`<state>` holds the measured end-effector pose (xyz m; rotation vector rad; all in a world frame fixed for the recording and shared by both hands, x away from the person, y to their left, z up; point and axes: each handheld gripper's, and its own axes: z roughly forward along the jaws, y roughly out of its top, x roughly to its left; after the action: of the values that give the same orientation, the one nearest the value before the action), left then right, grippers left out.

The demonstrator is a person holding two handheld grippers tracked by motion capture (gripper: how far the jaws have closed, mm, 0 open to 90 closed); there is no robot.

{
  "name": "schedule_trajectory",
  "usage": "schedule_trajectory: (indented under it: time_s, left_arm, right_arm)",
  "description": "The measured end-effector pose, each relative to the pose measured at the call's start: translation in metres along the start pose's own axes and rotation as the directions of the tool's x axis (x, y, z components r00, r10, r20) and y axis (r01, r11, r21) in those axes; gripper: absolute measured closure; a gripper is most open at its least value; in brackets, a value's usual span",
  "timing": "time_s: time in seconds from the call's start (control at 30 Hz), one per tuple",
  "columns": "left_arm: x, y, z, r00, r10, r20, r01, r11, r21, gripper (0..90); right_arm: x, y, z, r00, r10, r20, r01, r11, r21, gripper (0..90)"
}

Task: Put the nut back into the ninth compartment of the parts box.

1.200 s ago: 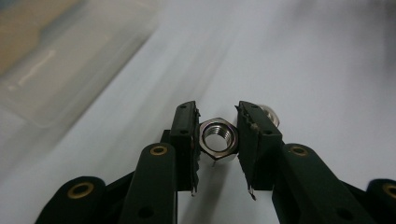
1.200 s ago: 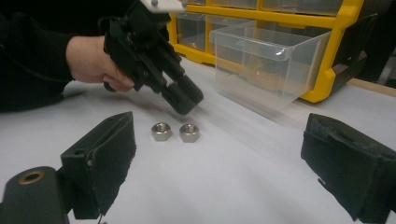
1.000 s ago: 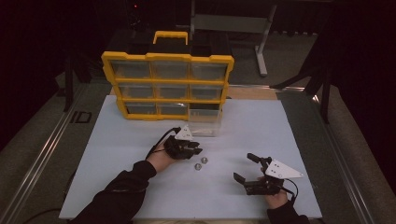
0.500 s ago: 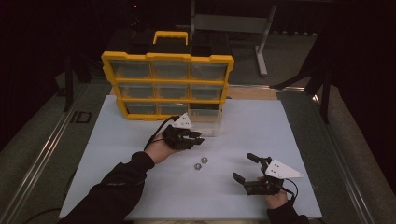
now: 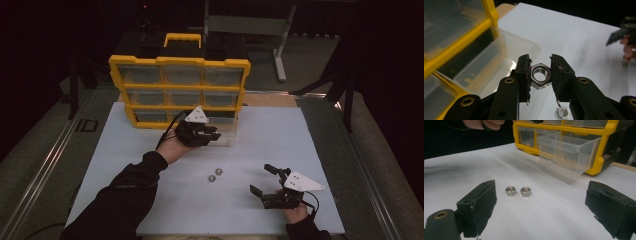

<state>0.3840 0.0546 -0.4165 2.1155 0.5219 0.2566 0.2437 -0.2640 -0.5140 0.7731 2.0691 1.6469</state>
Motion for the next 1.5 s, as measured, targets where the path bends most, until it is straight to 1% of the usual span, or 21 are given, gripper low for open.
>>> schedule_trajectory:
  time_s: [0.13,0.3,0.33,0.37,0.5,0.63,0.77,0.83,0.9,1.03,1.07,1.1,1.13,1.17,1.2,1.23,1.27,1.3,1.37,1.43,1.5]
  left_arm:
    - [0.003,0.009,0.0,0.9999,-0.012,-0.01,0.012,0.9999,-0.012,68.3]
    - [0.009,0.014,0.005,0.9986,-0.029,-0.044,0.028,0.9995,-0.011,68.2]
    - [0.011,0.015,0.006,0.998,-0.046,-0.044,0.046,0.9988,-0.015,68.2]
    - [0.012,0.016,0.007,0.9975,-0.05,-0.049,0.05,0.9986,-0.017,68.2]
    - [0.016,0.017,0.012,0.9932,-0.081,-0.083,0.08,0.9966,-0.017,68.2]
    - [0.019,0.019,0.017,0.9868,-0.106,-0.122,0.108,0.994,0.011,68.2]
    - [0.023,0.019,0.022,0.9818,-0.141,-0.128,0.144,0.9894,0.018,68.2]
    - [0.026,0.018,0.024,0.9801,-0.157,-0.122,0.16,0.9868,0.021,68.2]
    - [0.028,0.017,0.028,0.9783,-0.162,-0.129,0.167,0.9854,0.032,68.2]
    - [0.033,0.014,0.034,0.9722,-0.192,-0.134,0.201,0.9777,0.059,68.2]
    - [0.034,0.013,0.036,0.9695,-0.208,-0.13,0.218,0.9737,0.067,68.2]
    - [0.035,0.012,0.037,0.9695,-0.208,-0.129,0.219,0.9729,0.075,68.2]
    - [0.035,0.011,0.039,0.9671,-0.216,-0.134,0.228,0.9698,0.086,68.2]
    - [0.035,0.011,0.039,0.9671,-0.216,-0.134,0.228,0.9698,0.086,68.1]
    - [0.036,0.01,0.042,0.9651,-0.223,-0.138,0.238,0.9655,0.105,68.1]
    - [0.037,0.009,0.044,0.9634,-0.233,-0.134,0.247,0.9629,0.108,68.1]
    - [0.037,0.009,0.045,0.9628,-0.231,-0.14,0.248,0.9621,0.114,68.1]
    - [0.037,0.009,0.047,0.9605,-0.241,-0.14,0.258,0.9589,0.119,68.0]
    - [0.037,0.008,0.05,0.9583,-0.245,-0.148,0.265,0.9546,0.136,68.0]
    - [0.039,0.007,0.054,0.9517,-0.268,-0.15,0.29,0.9446,0.153,68.0]
    - [0.04,0.007,0.057,0.9487,-0.272,-0.161,0.299,0.9383,0.174,68.0]
  right_arm:
    - [0.0,0.0,0.0,1.0,0.001,-0.002,-0.001,1.0,0.0,10.2]
    - [0.0,0.0,0.0,1.0,-0.001,-0.002,0.001,1.0,0.001,10.2]
    - [0.0,0.0,0.0,1.0,-0.001,-0.003,0.001,1.0,0.0,10.3]
    - [0.0,0.0,0.0,1.0,0.0,-0.003,0.0,1.0,-0.001,10.3]
    - [0.0,0.0,0.0,1.0,0.002,-0.003,-0.002,1.0,-0.001,10.3]
    - [0.0,0.0,0.0,1.0,0.002,-0.005,-0.002,1.0,-0.001,10.3]
    - [0.0,0.0,0.0,1.0,0.002,-0.006,-0.002,1.0,-0.001,10.3]
    - [0.0,0.0,0.001,1.0,0.002,-0.006,-0.002,1.0,0.0,10.2]
    - [0.0,0.0,0.001,1.0,0.001,-0.007,-0.001,1.0,0.0,10.2]
    - [0.0,0.0,0.0,1.0,0.003,-0.008,-0.003,1.0,-0.002,10.2]
    - [0.0,0.0,0.0,1.0,0.003,-0.008,-0.003,1.0,-0.003,10.3]
    - [0.0,0.0,0.0,1.0,0.003,-0.008,-0.003,1.0,-0.003,10.3]
    - [-0.001,0.0,0.0,1.0,0.004,-0.009,-0.004,1.0,-0.003,10.2]
    - [-0.001,0.0,0.0,1.0,0.004,-0.009,-0.004,1.0,-0.003,10.2]
    - [-0.001,0.0,0.0,0.9999,0.005,-0.01,-0.005,1.0,-0.003,10.3]
    - [-0.001,0.0,0.001,0.9999,0.005,-0.011,-0.005,1.0,-0.002,10.3]
    - [-0.001,0.0,0.001,0.9999,0.005,-0.011,-0.005,1.0,-0.001,10.3]
    - [-0.001,0.0,0.001,0.9999,0.004,-0.012,-0.004,1.0,0.0,10.3]
    - [0.0,0.0,0.001,0.9999,0.003,-0.012,-0.003,1.0,-0.001,10.3]
    - [-0.001,-0.001,0.001,0.9999,0.005,-0.012,-0.005,1.0,0.0,10.3]
    - [-0.001,-0.001,0.001,0.9999,0.006,-0.013,-0.006,1.0,-0.001,10.2]
